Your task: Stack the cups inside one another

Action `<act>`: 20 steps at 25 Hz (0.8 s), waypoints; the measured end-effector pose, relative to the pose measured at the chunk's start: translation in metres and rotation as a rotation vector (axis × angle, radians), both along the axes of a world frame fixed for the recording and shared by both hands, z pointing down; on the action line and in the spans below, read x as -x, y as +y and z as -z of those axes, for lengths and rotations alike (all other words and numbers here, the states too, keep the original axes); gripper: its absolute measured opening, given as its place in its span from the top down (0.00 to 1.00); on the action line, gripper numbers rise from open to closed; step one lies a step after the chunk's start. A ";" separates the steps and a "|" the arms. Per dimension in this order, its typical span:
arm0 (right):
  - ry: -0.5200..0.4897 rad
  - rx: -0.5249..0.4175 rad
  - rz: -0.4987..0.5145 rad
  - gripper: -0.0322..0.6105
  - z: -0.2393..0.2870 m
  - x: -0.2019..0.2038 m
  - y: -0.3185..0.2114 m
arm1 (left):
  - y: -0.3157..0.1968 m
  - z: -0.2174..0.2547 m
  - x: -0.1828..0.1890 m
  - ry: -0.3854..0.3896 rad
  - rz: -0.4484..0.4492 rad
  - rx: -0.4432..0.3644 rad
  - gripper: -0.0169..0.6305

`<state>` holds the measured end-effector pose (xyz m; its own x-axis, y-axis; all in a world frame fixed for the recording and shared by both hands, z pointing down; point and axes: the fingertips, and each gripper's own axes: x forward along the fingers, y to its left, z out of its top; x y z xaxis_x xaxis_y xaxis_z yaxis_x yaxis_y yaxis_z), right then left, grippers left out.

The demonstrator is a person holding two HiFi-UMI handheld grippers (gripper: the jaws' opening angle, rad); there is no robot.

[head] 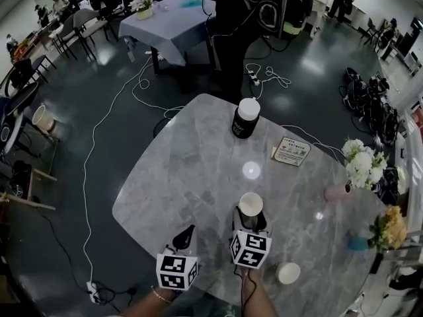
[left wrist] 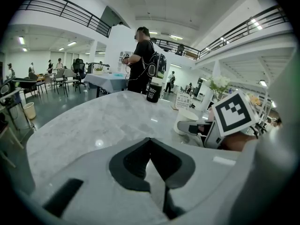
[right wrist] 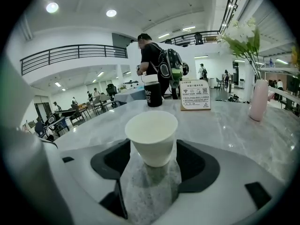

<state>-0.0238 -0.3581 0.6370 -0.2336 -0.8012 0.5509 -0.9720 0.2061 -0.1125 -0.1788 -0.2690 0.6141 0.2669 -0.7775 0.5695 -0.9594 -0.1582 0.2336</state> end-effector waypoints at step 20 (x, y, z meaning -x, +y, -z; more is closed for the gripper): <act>-0.017 -0.032 -0.014 0.55 0.013 -0.002 -0.005 | 0.000 0.002 0.000 -0.003 0.013 0.005 0.97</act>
<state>-0.0216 -0.3632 0.6236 -0.2312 -0.8218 0.5207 -0.9729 0.1962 -0.1222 -0.1791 -0.2691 0.6125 0.2549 -0.7782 0.5740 -0.9620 -0.1442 0.2318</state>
